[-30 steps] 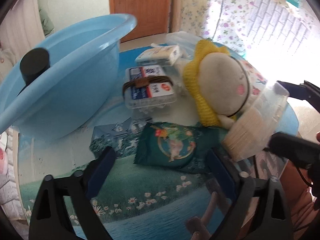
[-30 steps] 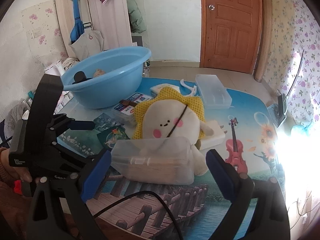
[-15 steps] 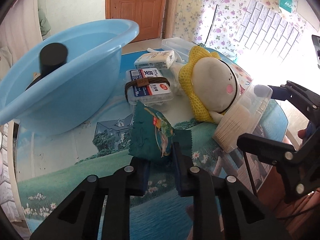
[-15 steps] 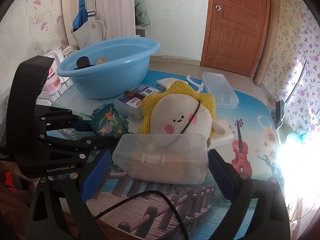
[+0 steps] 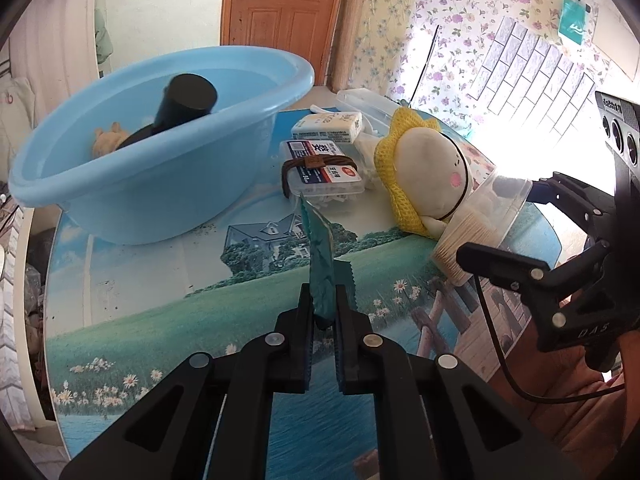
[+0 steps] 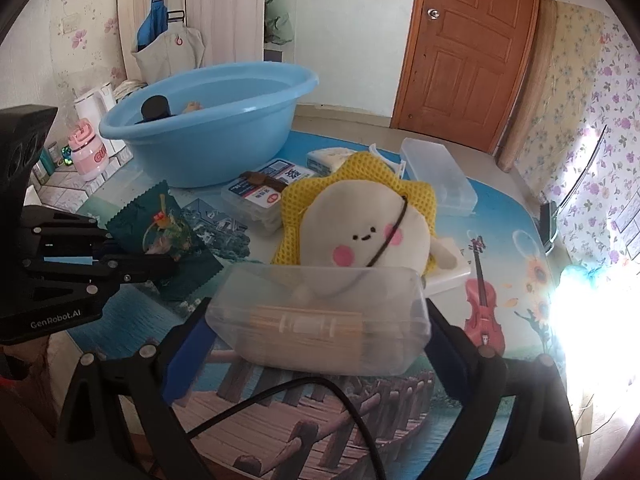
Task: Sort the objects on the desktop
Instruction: 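Lift the green pouch with the left gripper while the right gripper carries the swab box toward the basin, then lower the green pouch into the basin and open the left gripper while the right gripper releases the swab box, then withdraw both grippers from the basin back over the table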
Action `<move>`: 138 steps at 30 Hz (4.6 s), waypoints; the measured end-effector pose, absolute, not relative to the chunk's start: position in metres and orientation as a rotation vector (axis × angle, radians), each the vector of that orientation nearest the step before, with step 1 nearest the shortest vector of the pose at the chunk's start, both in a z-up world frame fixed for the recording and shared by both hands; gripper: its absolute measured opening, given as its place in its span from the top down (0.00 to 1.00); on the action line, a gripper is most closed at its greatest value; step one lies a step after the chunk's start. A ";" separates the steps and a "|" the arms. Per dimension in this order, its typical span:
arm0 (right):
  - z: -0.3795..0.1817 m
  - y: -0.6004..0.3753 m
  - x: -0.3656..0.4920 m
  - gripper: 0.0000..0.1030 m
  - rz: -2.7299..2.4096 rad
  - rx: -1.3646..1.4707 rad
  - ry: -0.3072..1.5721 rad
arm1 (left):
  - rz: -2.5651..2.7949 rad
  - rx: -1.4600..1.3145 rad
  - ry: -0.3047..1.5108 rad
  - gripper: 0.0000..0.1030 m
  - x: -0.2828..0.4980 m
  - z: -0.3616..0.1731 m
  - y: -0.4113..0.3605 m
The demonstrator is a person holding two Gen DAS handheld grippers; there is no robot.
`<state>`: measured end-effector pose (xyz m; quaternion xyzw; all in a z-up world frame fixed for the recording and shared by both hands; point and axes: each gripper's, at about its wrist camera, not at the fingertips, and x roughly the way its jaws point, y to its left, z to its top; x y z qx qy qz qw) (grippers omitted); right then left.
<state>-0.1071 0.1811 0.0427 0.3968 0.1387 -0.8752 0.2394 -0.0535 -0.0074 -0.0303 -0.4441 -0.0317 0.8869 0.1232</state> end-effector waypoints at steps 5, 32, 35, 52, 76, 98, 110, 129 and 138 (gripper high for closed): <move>0.053 0.186 -0.104 0.06 -2.399 1.060 0.318 | 2.604 -1.287 -0.130 0.93 -0.045 -0.023 -0.014; 0.110 0.184 -0.110 0.06 -2.359 0.908 0.135 | 2.758 -1.051 -0.202 0.93 -0.025 0.065 -0.053; 0.117 0.173 -0.114 0.06 -2.343 0.885 0.144 | 2.781 -1.037 -0.208 0.93 -0.031 0.072 -0.062; 0.131 0.105 -0.149 0.06 -2.248 0.804 0.205 | 2.858 -1.090 -0.285 0.93 -0.076 0.053 -0.103; 0.107 0.061 -0.184 0.06 -2.214 0.859 0.264 | 2.872 -1.181 -0.280 0.73 -0.105 0.024 -0.117; 0.114 0.080 -0.177 0.06 -2.245 0.863 0.225 | 2.882 -1.180 -0.302 0.60 -0.097 0.029 -0.113; 0.116 0.092 -0.179 0.06 -2.274 0.870 0.206 | 2.887 -1.178 -0.324 0.57 -0.093 0.032 -0.111; 0.101 0.150 -0.171 0.06 -2.356 0.963 0.143 | 2.888 -1.098 -0.283 0.34 -0.062 0.045 -0.087; 0.086 0.200 -0.156 0.06 -2.431 1.027 0.111 | 2.833 -1.093 -0.196 0.17 -0.052 0.045 -0.044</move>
